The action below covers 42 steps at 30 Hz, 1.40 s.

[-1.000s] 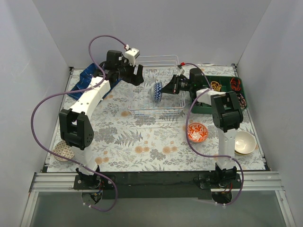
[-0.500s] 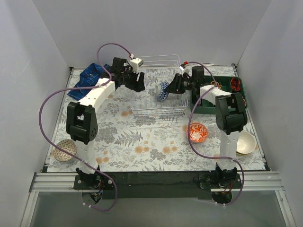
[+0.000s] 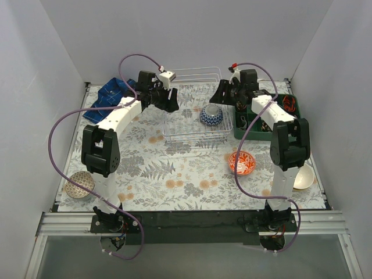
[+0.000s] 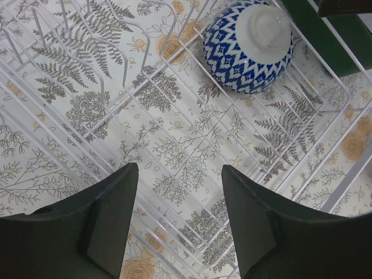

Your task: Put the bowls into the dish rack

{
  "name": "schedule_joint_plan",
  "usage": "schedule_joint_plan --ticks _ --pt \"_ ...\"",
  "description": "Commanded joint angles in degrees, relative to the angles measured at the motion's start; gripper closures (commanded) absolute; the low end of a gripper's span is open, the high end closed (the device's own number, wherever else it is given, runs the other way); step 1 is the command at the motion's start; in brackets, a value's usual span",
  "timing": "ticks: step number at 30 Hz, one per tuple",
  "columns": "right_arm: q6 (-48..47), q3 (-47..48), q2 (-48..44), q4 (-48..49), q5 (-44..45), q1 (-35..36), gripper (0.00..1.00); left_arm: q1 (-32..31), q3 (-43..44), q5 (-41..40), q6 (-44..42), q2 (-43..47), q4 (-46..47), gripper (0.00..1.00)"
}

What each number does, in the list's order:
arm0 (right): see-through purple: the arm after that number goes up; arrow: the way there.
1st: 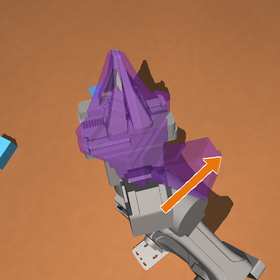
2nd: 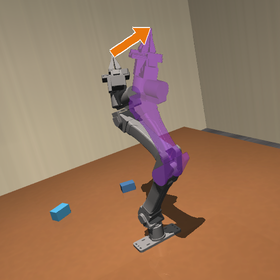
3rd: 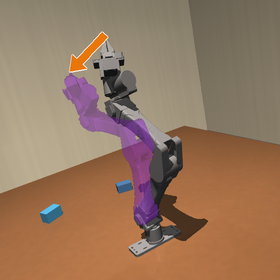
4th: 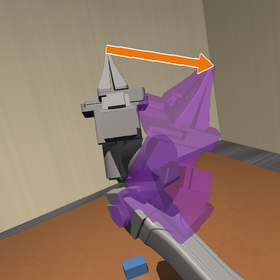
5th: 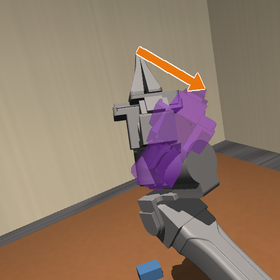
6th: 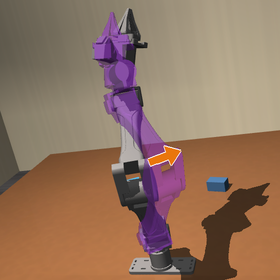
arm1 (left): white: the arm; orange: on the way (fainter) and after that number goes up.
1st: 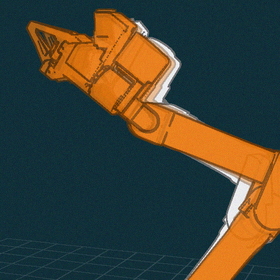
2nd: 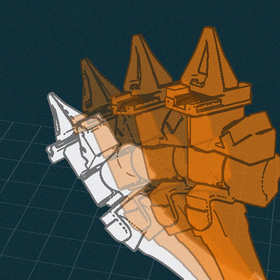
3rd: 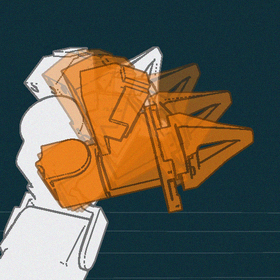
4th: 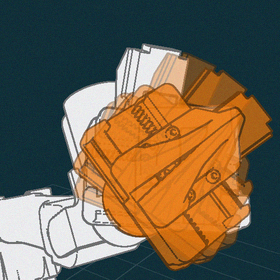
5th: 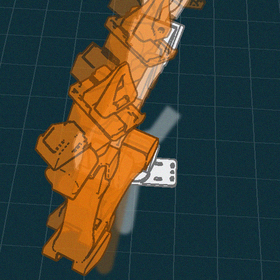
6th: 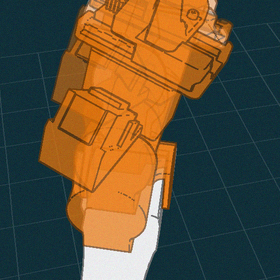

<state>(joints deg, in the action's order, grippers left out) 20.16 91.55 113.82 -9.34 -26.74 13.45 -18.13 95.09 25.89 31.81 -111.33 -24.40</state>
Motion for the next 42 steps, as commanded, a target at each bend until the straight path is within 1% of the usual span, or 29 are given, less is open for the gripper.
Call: schedule_joint_plan --ticks 1,4,5,7,8,10,11,13,14,15,16,17,18,19,21,22,23,24,25,27,28,29,31,32,34,36,37,38,42 --pt "-4.9 2.8 -2.3 -2.9 2.0 0.3 0.41 -0.2 -1.2 -0.6 0.0 3.0 0.8 0.42" --pt "-8.4 2.8 -2.4 -3.2 1.6 1.0 0.46 -0.2 -1.3 -0.8 0.4 3.4 0.8 0.42" --pt "-8.9 2.8 -2.5 -3.6 1.5 1.1 0.51 -0.2 -1.4 -1.2 0.6 3.8 0.8 0.42" --pt "-10.4 2.9 -2.8 -4.0 1.3 1.1 0.55 -0.2 -1.2 -1.5 0.8 4.3 0.8 0.42" --pt "-13.4 2.9 -3.1 -4.3 1.2 1.2 0.6 -0.2 -1.0 -1.6 0.8 4.6 0.7 0.41" --pt "-17.8 3.5 -4.5 -5.9 0.0 1.5 0.63 -0.2 -0.3 -2.2 0.3 6.0 0.7 0.4" --pt "-22.3 3.7 -5.2 -6.6 -0.6 1.6 0.63 -0.2 0.5 -2.7 -0.1 6.7 0.7 0.39" --pt "-25.8 2.9 -8.6 -8.1 -0.9 1.7 0.63 -0.2 1.3 -4.7 -1.9 8.9 0.3 0.36" --pt "-27.2 1.3 -11.8 -8.5 -0.8 1.7 0.62 -0.2 1.8 -5.5 -2.8 9.6 -0.8 0.33" --pt "-30.5 0.2 -13.9 -8.9 -0.4 1.7 0.6 -0.2 2.1 -6.3 -3.9 11.5 -1.3 0.31" --pt "-31.9 -1.5 -15.9 -9.7 -0.3 1.7 0.58 -0.2 1.9 -8.6 -4.6 12.4 -1.7 0.29" --pt "-33.8 -2.9 -18.0 -10.5 -0.3 1.7 0.53 -0.2 1.4 -9.8 -5.5 13.4 -2.2 0.24" --pt "-37.5 -5.6 -21.8 -12.1 -0.6 1.8 0.52 -0.2 0.2 -11.1 -6.1 14.6 -2.7 0.21" --pt "-39.7 -6.9 -23.7 -15.5 -0.5 1.7 0.52 -0.2 -0.4 -13.1 -6.7 16.4 -3.3 0.19" --pt "-42.0 -10.7 -28.6 -19.4 0.8 2.1 0.51 -0.2 -2.2 -15.6 -7.3 18.4 -4.4 0.14" --pt "-42.3 -11.8 -30.0 -21.1 3.6 2.4 0.51 -0.2 -4.2 -16.4 -7.3 19.3 -4.7 0.13" --pt "-41.4 -12.9 -31.2 -24.9 5.2 3.0 0.5 -0.2 -5.6 -17.6 -7.5 21.5 -4.4 0.12" --pt "-39.5 -13.8 -33.0 -26.5 6.4 3.2 0.5 -0.2 -6.7 -18.1 -7.4 22.3 -4.2 0.11" --pt "-35.8 -16.1 -34.1 -27.9 9.7 3.8 0.5 -0.2 -8.8 -18.5 -7.4 23.3 -4.0 0.11" --pt "-32.0 -19.3 -37.7 -29.2 13.8 8.1 0.48 -0.2 -10.3 -20.3 -6.8 25.1 -3.4 0.1" --pt "-31.0 -22.5 -38.8 -29.8 16.9 10.6 0.48 -0.2 -11.0 -20.8 -6.7 25.6 -3.1 0.1" --pt "-28.2 -24.4 -41.3 -29.9 17.6 15.5 0.47 -0.1 -12.2 -21.8 -6.7 26.7 -2.9 0.1" --pt "-24.8 -28.6 -43.8 -29.7 18.7 19.1 0.48 -0.2 -13.9 -23.0 -6.8 27.8 -2.3 0.1" --pt "-23.2 -31.8 -45.3 -29.9 19.0 21.2 0.46 -0.2 -15.4 -23.5 -6.9 28.4 -2.1 0.1" --pt "-21.0 -33.7 -45.4 -31.8 22.1 21.6 0.45 -0.2 -16.9 -24.0 -6.9 30.6 -2.0 0.1" --pt "-19.3 -36.3 -45.7 -33.4 21.7 21.6 0.44 -0.2 -19.3 -24.1 -6.9 33.7 -2.0 0.1" --pt "-18.8 -37.2 -46.0 -33.8 21.6 21.6 0.28 -0.1 -20.3 -24.2 -6.9 34.8 -2.0 0.1" --pt "-18.3 -38.5 -46.3 -34.2 21.2 21.6 0.19 -0.2 -21.3 -24.4 -6.9 35.9 -2.1 0.1" --pt "-18.1 -39.1 -44.4 -34.2 22.8 21.6 0.21 -0.1 -26.6 -24.3 -6.9 42.1 -4.2 0.1"
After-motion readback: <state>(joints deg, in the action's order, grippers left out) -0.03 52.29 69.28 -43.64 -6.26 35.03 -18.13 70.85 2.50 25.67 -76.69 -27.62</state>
